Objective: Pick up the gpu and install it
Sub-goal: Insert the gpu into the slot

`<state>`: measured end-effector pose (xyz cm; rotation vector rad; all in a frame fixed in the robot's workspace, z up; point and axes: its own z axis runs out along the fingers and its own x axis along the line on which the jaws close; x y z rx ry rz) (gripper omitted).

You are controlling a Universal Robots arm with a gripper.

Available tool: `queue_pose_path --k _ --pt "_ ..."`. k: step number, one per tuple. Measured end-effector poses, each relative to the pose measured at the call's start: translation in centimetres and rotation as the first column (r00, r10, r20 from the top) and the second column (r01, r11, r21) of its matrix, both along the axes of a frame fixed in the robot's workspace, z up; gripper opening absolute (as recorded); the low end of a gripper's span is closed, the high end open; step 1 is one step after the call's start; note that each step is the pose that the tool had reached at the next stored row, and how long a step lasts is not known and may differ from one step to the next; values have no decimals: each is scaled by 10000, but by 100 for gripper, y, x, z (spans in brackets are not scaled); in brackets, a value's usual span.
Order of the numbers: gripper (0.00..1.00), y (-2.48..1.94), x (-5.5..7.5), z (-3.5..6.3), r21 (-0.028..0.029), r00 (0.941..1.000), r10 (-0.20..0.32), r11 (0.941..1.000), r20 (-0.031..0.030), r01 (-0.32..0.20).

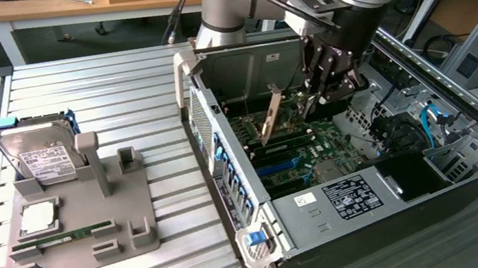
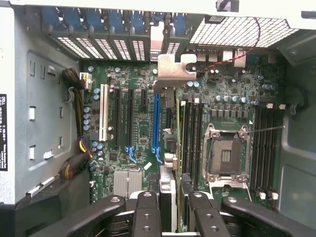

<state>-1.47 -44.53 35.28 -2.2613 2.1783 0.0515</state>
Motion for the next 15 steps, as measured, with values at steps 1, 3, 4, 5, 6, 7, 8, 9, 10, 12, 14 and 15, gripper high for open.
queue_pose_path --k 1,3,4,5,6,7,8,9,10,12,14,15 --pt "27 -1 -1 -3 0 10000 1 10000 0 -1" --pt "27 -1 -4 -9 1 10000 1 10000 0 -1" --pt "27 -2 -5 -12 0 10000 1 10000 0 -1" --pt "27 -2 -6 -15 0 10000 1 10000 0 -1" --pt "27 -3 -7 -18 0 10000 1 10000 0 -1" --pt "27 -3 -8 -21 0 10000 0 10000 0 0" --pt "27 -4 -9 -23 0 10000 1 10000 0 -1" --pt "27 -4 -10 -26 -1 10000 0 10000 0 0" --pt "27 -5 -11 -28 0 10000 1 10000 0 -1" --pt "27 -6 -13 -35 1 10000 1 10000 0 -1" --pt "27 -6 -15 -42 1 10000 0 10000 0 0" --pt "27 -7 -16 -48 0 10000 1 10000 0 -1"
